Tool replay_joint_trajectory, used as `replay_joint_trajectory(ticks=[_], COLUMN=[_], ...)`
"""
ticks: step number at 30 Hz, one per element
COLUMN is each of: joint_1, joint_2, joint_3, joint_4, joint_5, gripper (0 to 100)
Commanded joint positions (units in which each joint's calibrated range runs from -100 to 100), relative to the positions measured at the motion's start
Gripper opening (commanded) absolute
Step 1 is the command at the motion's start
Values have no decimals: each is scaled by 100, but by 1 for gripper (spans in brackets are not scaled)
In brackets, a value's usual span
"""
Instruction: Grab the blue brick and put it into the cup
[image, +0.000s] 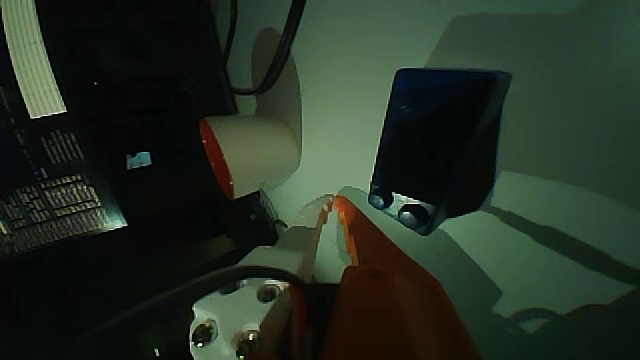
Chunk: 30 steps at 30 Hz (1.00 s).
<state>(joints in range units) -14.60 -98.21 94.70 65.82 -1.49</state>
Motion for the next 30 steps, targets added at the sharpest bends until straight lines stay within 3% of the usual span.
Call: replay_joint_trajectory(ticks=[1, 30], joint_1=[-18, -51], joint_2=[-144, -144], joint_3=[-104, -104], joint_4=[7, 7], joint_5=[51, 71], gripper=[0, 0])
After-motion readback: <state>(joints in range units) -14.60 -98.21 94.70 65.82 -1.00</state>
